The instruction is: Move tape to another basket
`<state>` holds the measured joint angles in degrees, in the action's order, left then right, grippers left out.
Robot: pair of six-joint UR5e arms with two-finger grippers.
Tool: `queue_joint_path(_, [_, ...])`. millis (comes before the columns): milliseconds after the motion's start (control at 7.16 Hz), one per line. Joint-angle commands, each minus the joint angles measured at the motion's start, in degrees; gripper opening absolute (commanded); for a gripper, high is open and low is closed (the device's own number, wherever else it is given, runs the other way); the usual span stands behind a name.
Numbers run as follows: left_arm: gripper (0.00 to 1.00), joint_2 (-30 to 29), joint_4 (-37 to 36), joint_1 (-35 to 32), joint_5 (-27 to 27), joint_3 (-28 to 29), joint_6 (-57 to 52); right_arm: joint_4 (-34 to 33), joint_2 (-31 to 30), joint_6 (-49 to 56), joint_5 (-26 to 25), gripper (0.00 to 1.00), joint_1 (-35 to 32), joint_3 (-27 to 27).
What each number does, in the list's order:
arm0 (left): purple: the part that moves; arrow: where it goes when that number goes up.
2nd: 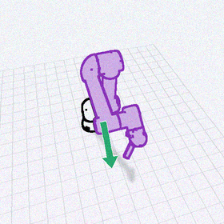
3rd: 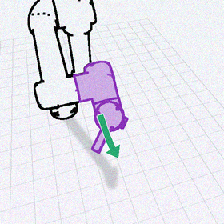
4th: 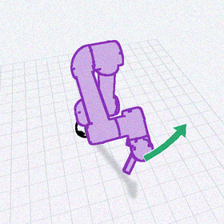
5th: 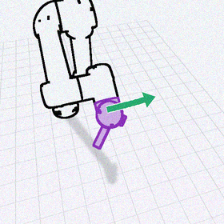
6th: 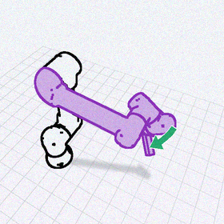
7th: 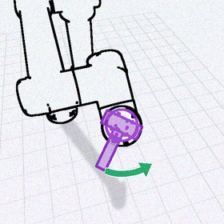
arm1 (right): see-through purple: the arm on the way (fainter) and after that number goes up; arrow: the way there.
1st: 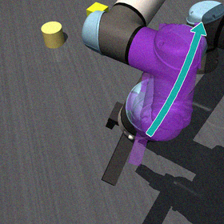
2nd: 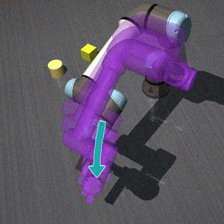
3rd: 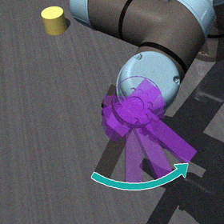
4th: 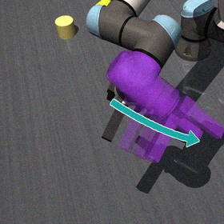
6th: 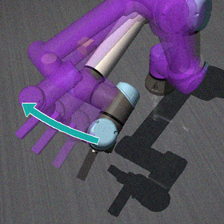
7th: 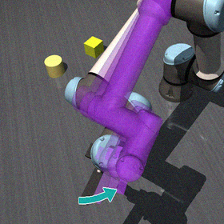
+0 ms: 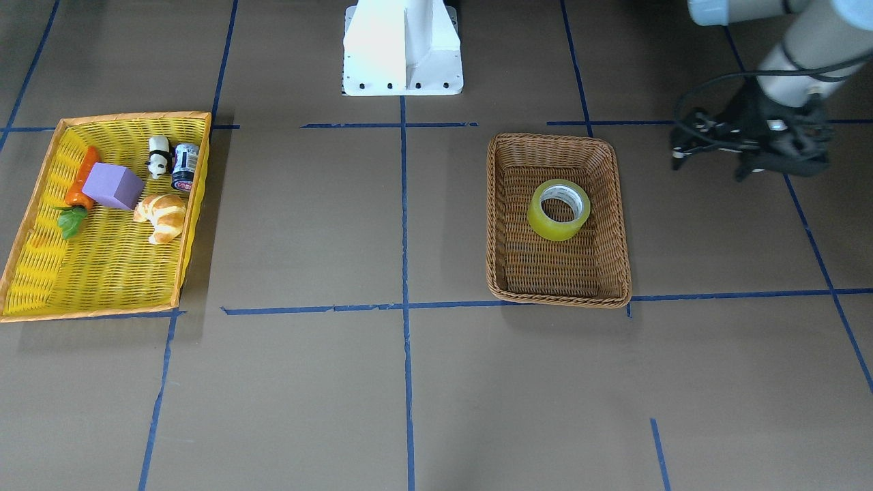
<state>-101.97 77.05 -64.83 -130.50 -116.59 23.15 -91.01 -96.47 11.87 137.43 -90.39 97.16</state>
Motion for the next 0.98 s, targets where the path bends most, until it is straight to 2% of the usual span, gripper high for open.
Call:
queue_joint_path(0, [1.0, 7.54, 0.03, -10.27, -4.57, 2.66, -12.11, 0.31, -0.29, 0.36, 0.12, 1.0, -0.93, -1.46])
queue_joint_path(419, [1.0, 10.3, 0.64, -21.35, -7.21, 15.82, -31.88, 0.4, -0.56, -2.09, 0.29, 1.0, -0.93, -1.1])
queue_joint_path(699, [1.0, 11.17, 0.64, -25.76, -7.4, 19.28, -35.8, 1.35, -0.56, -5.79, 0.2, 1.0, -0.93, -0.92])
queue_joint_path(838, [1.0, 13.18, 1.69, -25.95, -7.4, 20.42, -36.15, 2.32, -0.73, -5.98, 0.2, 1.0, -0.93, -1.18])
